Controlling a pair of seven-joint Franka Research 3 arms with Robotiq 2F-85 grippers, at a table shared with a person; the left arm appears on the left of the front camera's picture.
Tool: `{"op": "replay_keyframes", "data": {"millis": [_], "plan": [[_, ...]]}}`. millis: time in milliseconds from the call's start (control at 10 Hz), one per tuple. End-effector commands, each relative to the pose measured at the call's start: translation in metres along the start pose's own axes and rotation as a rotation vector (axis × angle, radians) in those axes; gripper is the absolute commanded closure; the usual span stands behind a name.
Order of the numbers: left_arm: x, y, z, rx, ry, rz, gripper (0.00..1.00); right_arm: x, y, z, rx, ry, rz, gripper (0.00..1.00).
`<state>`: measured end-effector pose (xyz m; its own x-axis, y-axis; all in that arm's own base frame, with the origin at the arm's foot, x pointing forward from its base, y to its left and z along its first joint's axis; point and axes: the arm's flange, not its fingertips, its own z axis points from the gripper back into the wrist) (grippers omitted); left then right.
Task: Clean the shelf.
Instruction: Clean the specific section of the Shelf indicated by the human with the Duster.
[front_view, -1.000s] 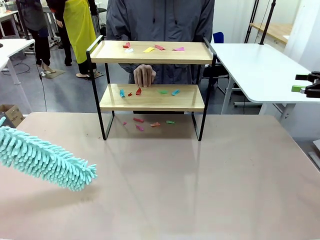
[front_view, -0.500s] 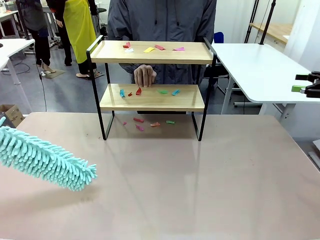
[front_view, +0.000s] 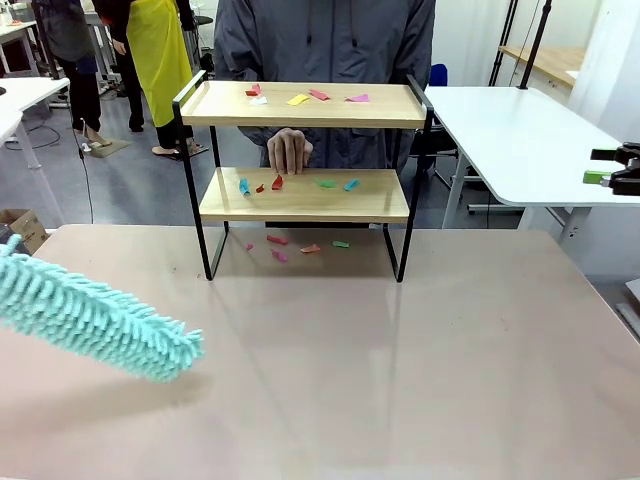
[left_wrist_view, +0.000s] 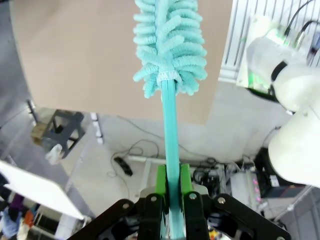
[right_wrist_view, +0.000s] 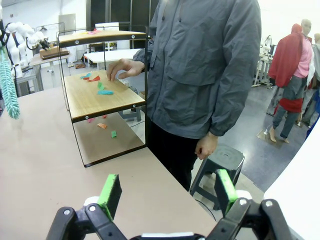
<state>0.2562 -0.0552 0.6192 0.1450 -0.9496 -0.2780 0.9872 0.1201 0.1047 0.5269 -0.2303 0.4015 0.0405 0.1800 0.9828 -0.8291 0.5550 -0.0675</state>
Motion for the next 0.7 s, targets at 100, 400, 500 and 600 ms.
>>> {"op": "replay_keyframes", "data": {"millis": [100,400,500,600], "plan": [[0.022,-0.016,0.025,-0.019,-0.248,0.060,0.87,0.003,0.001,-0.002,0.002,-0.003,0.005,0.00],[0.091,-0.016,0.045,-0.051,-0.495,0.230,0.87,0.003,0.001,-0.002,0.002,-0.003,0.005,0.00],[0.116,-0.015,0.049,-0.038,-0.539,0.305,0.87,0.003,0.001,-0.002,0.002,-0.003,0.005,0.00],[0.139,-0.010,0.052,-0.048,-0.562,0.401,0.87,0.003,0.001,-0.002,0.002,-0.003,0.005,0.00]]}}
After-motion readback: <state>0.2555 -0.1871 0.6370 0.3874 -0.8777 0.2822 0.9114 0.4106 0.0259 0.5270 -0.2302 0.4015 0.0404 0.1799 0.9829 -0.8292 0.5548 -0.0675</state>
